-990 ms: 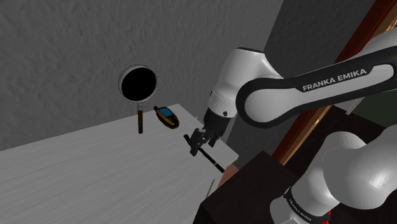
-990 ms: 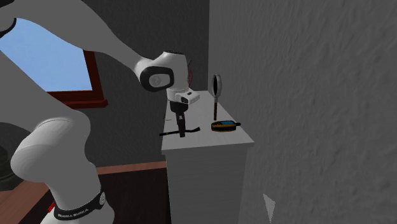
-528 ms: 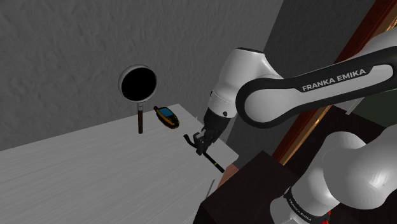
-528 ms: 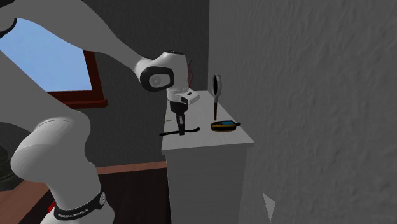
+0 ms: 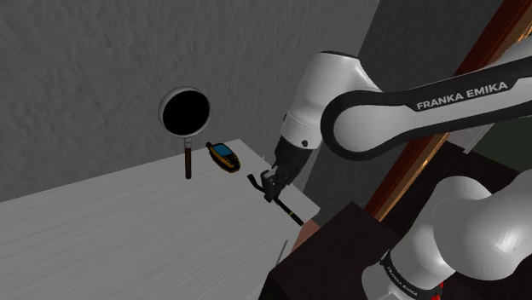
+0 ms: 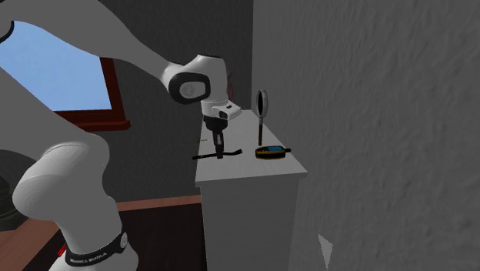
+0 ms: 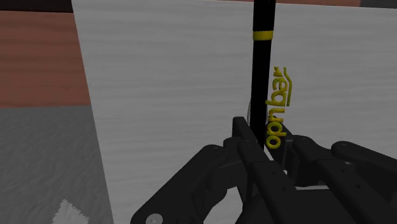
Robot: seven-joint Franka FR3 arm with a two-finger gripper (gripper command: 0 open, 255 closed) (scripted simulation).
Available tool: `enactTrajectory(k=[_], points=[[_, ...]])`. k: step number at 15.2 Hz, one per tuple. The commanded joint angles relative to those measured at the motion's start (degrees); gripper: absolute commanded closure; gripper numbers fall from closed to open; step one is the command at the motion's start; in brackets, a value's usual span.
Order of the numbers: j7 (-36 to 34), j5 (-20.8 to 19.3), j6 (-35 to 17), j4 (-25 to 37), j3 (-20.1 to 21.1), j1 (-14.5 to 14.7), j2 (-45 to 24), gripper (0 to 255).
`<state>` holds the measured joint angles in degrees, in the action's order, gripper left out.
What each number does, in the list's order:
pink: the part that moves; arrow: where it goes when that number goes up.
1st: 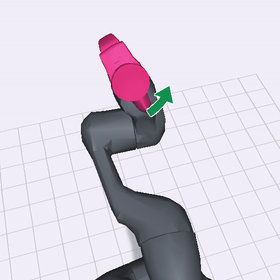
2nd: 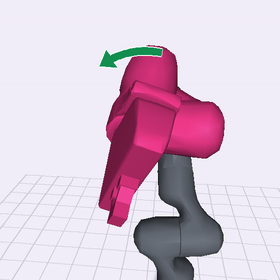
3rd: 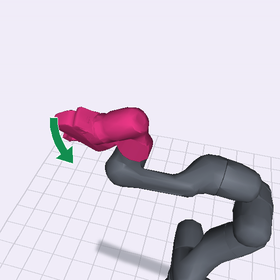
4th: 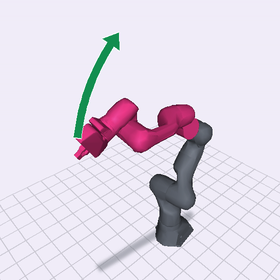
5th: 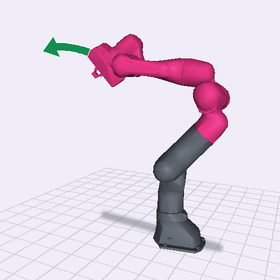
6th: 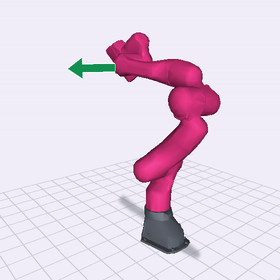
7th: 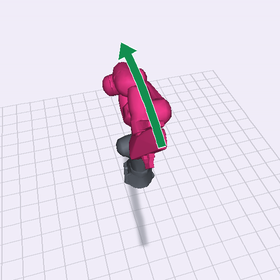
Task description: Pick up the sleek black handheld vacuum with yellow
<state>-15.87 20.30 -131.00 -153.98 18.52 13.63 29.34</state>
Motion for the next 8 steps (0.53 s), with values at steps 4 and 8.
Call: enactTrajectory(k=[4,8], points=[[-0.7,-0.8,4.7,2.4,-0.6,-0.2,2.3,255],[-1.2,-1.4,8.2,4.6,-1.1,-0.4,3.7,255]])
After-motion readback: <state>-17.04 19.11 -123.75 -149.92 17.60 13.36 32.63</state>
